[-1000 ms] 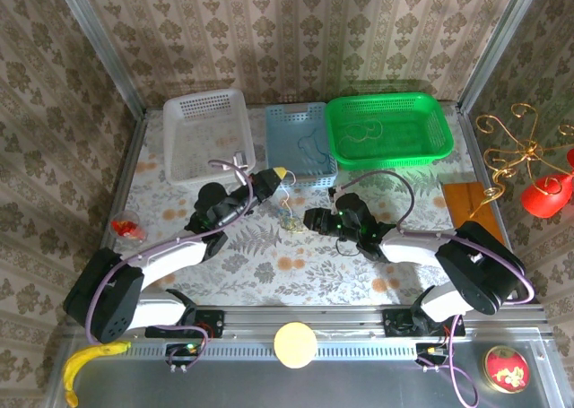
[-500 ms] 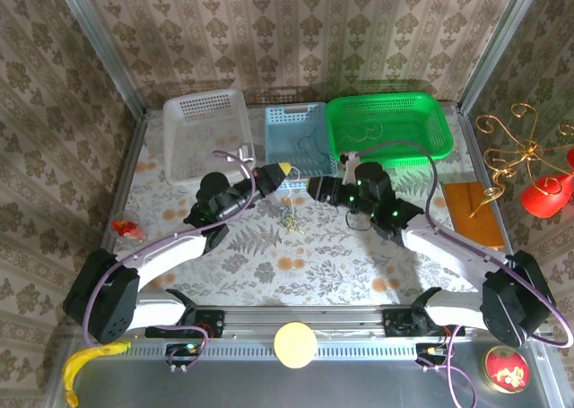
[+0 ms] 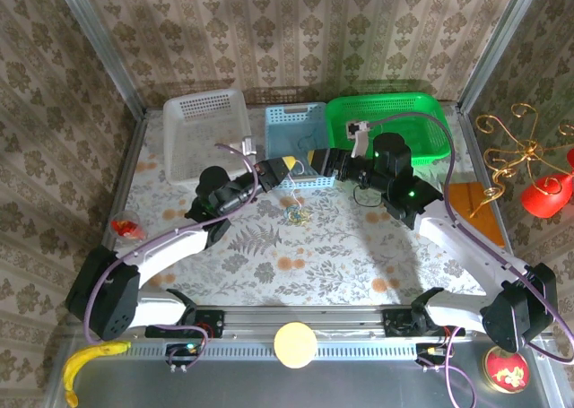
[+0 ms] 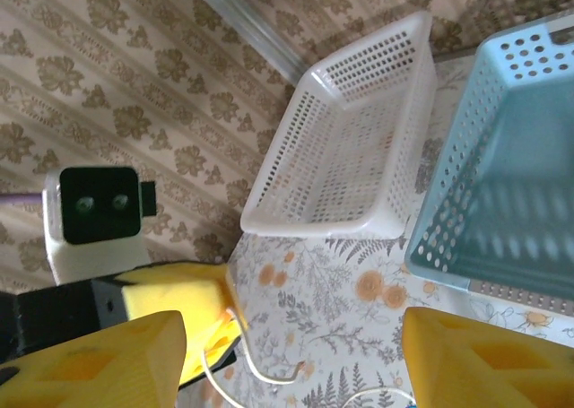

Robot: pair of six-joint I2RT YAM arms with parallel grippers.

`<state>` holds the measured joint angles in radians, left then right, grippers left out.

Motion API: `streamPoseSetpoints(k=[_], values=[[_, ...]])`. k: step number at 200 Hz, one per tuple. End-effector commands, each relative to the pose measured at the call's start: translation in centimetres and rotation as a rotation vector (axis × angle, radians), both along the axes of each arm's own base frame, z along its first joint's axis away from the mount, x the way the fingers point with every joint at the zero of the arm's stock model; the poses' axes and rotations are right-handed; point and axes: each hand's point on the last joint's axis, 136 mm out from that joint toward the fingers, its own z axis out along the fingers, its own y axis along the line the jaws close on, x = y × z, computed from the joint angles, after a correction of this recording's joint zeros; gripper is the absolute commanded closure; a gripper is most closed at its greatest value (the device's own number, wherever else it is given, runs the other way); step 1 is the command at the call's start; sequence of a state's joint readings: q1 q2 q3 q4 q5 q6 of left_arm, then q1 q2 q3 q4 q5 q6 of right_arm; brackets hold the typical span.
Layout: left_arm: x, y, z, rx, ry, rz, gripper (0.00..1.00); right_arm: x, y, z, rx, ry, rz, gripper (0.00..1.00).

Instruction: Untangle the cables

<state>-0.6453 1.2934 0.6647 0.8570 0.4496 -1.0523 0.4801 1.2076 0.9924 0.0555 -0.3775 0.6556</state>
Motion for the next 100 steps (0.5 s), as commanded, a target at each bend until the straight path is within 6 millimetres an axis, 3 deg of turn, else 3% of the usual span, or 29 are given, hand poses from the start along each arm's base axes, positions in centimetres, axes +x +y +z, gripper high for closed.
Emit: streamPoseSetpoints(k=[1, 54, 100], values=[[-0.3, -0.3, 2.2, -0.059, -0.093, -0.031, 1.0, -1.2, 0.5, 0.0, 0.003, -0.032, 0.087, 0.34], [-0.1, -0.5, 1.4, -0.056, -0.07, -0.038, 1.0, -2.7, 1.6, -2.1, 0.028, -0.034, 0.196, 0.39], [-0.3, -0.7, 1.4, -0.055, -0.066, -0.043, 1.0, -2.4, 1.9, -3.1, 0.039, -0.016, 0.202, 0.44]])
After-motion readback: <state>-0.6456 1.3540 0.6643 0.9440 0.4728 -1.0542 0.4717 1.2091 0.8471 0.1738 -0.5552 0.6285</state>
